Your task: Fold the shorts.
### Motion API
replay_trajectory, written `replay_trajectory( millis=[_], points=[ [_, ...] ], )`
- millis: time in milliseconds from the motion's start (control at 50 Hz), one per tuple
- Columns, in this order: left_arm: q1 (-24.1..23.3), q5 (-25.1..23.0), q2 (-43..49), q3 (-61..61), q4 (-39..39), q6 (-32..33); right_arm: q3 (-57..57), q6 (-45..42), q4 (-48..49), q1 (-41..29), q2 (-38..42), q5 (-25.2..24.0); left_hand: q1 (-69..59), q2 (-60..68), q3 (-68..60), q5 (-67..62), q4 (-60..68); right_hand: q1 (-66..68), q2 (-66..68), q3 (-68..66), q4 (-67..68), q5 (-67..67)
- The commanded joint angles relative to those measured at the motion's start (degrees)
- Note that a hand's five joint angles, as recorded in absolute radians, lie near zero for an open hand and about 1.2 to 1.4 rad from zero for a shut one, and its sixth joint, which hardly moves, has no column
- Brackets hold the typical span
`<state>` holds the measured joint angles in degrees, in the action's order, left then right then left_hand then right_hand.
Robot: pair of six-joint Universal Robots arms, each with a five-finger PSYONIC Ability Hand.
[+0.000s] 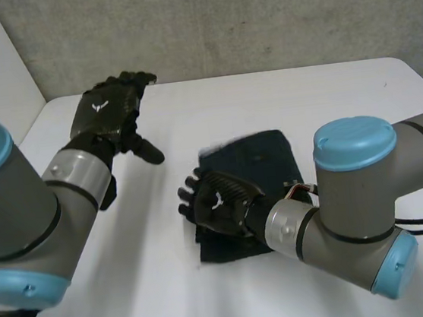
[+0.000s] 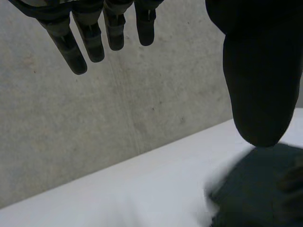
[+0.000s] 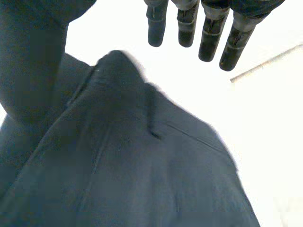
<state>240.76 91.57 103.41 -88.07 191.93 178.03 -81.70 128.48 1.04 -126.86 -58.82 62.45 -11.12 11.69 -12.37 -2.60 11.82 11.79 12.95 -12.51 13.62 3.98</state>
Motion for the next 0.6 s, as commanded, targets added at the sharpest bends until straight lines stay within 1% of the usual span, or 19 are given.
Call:
replay_trajectory(
  millis=[20,60,80,120,240,260,280,360,420,480,520,600],
  points=[
    [-1.78,-0.34,7.93,9.56,-1.64,0.13,-0.66,39.18,0.02,12.59,-8.76,1.62,-1.95,1.38,-0.70,-0.47,1.25,-1.79,-2.95,2.51,-3.62,-3.98],
    [-3.01,-0.52,10.05,11.33,-2.34,0.13,-0.83,46.90,0.02,15.14,-10.52,1.53,-2.12,1.55,-0.87,-0.64,1.42,-1.79,-2.95,2.51,-3.62,-3.98],
    [-4.76,-0.61,12.67,13.26,-3.13,0.13,-0.83,48.60,-0.07,15.50,-10.18,1.71,-2.12,1.55,-0.87,-0.64,1.42,-1.79,-2.95,2.51,-3.62,-3.98],
    [-6.61,-0.61,16.10,15.37,-4.27,0.21,-0.75,49.32,-0.07,15.85,-9.04,2.06,-2.28,1.72,-1.04,-0.80,1.59,-1.79,-2.95,2.51,-3.62,-3.98],
    [-10.04,-0.78,26.83,21.09,-6.74,0.30,1.01,41.86,-1.56,16.29,-2.98,7.94,-4.30,3.73,-3.06,-2.82,3.61,-1.79,-2.95,2.51,-3.62,-3.98],
    [-10.48,-0.78,28.41,21.97,-7.09,0.56,1.88,39.15,-2.09,16.29,-0.88,10.12,-4.80,4.24,-3.56,-3.32,4.11,-1.79,-2.95,2.51,-3.62,-3.98],
    [-10.92,-0.69,30.34,23.02,-7.70,1.00,2.24,37.82,-2.35,16.29,0.19,11.10,-4.98,4.41,-3.73,-3.50,4.28,-1.79,-2.95,2.51,-3.62,-3.98],
    [-11.45,-0.17,34.04,24.96,-10.68,3.98,2.59,34.73,-3.06,16.29,3.44,12.96,-5.15,4.58,-3.90,-3.67,4.45,-1.79,-2.95,2.51,-3.62,-3.98],
    [-11.54,0.36,34.67,25.14,-12.27,6.09,2.68,34.20,-3.15,16.47,4.68,12.96,-5.48,4.91,-4.24,-4.00,4.79,-1.79,-2.95,2.51,-3.62,-3.98],
    [-11.36,2.29,34.58,24.88,-13.51,8.56,3.29,34.03,-3.32,16.47,5.99,12.96,-5.48,4.91,-4.24,-4.00,4.79,-1.79,-2.95,2.51,-3.62,-3.98],
    [-11.71,4.30,34.23,24.61,-13.77,9.61,3.65,34.03,-3.41,16.47,5.91,12.87,-5.48,4.91,-4.24,-4.00,4.79,-1.79,-2.95,2.51,-3.62,-3.98],
    [-12.68,5.81,32.30,24.53,-14.39,10.06,4.79,33.33,-4.81,16.21,4.51,12.96,-4.98,4.41,-3.73,-3.50,4.28,-1.79,-2.95,2.51,-3.62,-3.98]
  ],
)
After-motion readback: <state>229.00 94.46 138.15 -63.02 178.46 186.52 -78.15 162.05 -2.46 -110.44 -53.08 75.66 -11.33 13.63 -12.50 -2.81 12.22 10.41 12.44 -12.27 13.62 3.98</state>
